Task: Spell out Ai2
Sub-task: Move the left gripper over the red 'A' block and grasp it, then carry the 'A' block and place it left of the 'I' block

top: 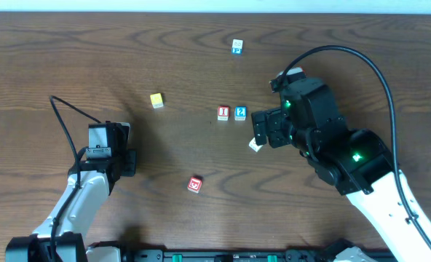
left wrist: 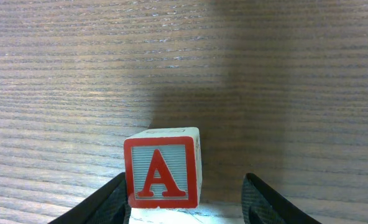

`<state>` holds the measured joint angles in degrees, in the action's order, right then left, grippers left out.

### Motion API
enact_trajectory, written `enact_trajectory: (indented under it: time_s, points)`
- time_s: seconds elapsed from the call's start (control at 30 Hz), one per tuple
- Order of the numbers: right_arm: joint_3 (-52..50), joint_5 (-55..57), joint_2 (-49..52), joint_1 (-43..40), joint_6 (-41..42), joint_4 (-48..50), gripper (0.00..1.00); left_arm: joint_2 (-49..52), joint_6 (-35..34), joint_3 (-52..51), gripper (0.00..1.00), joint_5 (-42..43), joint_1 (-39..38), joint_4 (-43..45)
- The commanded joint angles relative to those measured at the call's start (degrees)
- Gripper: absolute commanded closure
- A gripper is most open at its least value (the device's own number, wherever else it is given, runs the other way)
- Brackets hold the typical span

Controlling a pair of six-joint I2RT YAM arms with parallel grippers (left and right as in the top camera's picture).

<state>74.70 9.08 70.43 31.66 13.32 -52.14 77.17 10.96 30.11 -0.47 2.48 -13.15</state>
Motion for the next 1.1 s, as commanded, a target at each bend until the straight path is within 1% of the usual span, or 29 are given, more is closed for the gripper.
enact_trajectory:
  time_s: [0.0,0.1,0.3,0.47,0.53,0.67,0.73,0.83,0.87,1.07]
  points:
    - [0.2,1.0,0.0,-0.3,-0.5,0.3,0.01,0.5,0.1,1.2,0.45,-1.2,0.1,-0.2]
    - [0.2,1.0,0.0,-0.3,-0.5,0.6,0.01,0.5,-1.9,1.2,0.51,-1.2,0.1,-0.2]
    - [0.2,1.0,0.0,-0.3,-0.5,0.7,0.01,0.5,-4.7,1.2,0.51,-1.2,0.1,0.0]
    - [0.2,1.0,0.0,-0.3,-0.5,1.2,0.01,0.5,-5.8,1.2,0.55,-1.3,0.1,0.6]
    - [0.2,1.0,0.0,-0.3,-0.5,1.3,0.01,0.5,-7.5,1.2,0.57,-1.3,0.1,1.0]
    - [0.2,1.0,0.0,-0.3,-0.6,1.7,0.01,0.5,-11.6,1.2,0.65,-1.3,0.1,1.2]
    - [0.2,1.0,0.0,-0.3,-0.6,1.8,0.01,0.5,-12.8,1.2,0.65,-1.5,0.1,1.2]
    - [0.2,1.0,0.0,-0.3,-0.6,2.2,0.01,0.5,-14.0,1.2,0.69,-1.6,0.1,1.2]
    - [0.2,1.0,0.0,-0.3,-0.6,2.3,0.01,0.5,-14.4,1.2,0.73,-1.7,0.1,1.2]
    - [0.2,1.0,0.1,-0.3,-0.6,3.0,0.01,0.5,-14.4,1.5,0.77,-1.6,0.1,1.5]
